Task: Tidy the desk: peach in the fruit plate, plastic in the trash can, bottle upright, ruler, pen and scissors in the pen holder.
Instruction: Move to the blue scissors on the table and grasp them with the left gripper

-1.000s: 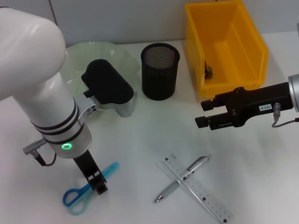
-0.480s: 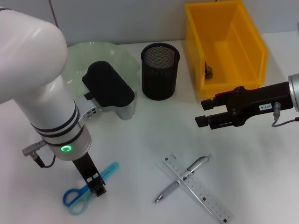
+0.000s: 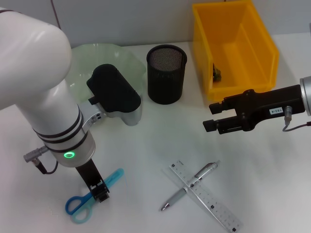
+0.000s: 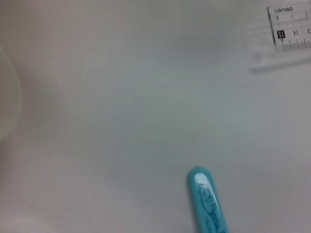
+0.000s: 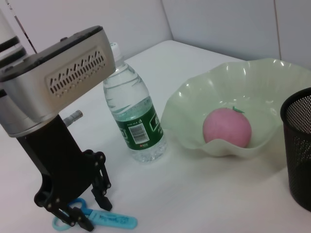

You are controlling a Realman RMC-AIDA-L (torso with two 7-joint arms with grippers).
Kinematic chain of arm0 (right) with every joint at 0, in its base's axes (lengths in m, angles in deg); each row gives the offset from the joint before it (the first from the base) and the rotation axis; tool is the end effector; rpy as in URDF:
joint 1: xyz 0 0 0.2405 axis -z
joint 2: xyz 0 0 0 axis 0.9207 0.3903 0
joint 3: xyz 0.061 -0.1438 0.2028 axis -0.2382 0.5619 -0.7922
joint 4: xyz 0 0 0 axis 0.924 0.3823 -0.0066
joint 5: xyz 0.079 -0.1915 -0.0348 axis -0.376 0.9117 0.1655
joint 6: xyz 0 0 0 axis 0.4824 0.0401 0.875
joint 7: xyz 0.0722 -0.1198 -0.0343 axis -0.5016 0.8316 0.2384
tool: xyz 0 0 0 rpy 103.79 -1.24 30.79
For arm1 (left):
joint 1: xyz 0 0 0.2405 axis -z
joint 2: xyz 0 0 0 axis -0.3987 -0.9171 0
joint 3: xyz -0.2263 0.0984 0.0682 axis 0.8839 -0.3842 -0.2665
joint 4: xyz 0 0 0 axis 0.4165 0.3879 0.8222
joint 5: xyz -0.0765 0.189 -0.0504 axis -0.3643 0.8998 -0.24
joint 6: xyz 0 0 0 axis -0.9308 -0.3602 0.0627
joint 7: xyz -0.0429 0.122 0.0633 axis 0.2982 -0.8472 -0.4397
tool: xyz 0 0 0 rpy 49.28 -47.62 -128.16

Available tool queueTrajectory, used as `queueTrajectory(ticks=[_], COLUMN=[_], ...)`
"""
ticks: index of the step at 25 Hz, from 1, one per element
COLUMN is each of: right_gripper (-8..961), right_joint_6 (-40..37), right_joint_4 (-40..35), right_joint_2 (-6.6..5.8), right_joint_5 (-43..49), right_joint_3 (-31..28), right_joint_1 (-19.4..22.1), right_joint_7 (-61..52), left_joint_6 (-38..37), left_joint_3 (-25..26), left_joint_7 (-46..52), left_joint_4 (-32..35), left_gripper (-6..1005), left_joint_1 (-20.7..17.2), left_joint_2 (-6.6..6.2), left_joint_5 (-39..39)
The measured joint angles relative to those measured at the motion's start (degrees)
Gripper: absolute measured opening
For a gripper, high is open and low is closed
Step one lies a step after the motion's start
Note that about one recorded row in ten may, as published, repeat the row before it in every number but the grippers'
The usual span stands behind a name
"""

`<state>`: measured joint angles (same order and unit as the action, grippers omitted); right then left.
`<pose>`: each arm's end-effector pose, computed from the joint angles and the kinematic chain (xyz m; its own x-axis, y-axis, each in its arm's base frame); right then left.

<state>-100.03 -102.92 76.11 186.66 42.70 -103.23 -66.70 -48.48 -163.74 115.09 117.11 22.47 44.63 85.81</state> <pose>0.2532 0.3584 0.0288 0.8411 -0.4527 -0.2959 -0.4999 -0.8596 -0.1060 -0.1579 0.3282 -0.0802 0.6739 0.4439 -0.5907 0.3306 -0.8961 -0.2962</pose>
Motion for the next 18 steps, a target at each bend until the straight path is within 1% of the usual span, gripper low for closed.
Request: queueTrajectory(ticks=[18], right_gripper=[656], right_joint_6=[0.0], right_joint_4=[-0.2], right_joint_2=[0.00], right_joint_5=[-0.2], right_joint_3=[0.0], right_joint_1=[0.0], right_joint_7=[0.0], left_joint_6=[0.6], left_joint_3=[-0.1], left_joint_7=[-0.6], left_joint_4=[-0.7], left_gripper=[360], left_joint_1=[-0.1], left_joint_2=[0.00], left_joint_5=[0.0])
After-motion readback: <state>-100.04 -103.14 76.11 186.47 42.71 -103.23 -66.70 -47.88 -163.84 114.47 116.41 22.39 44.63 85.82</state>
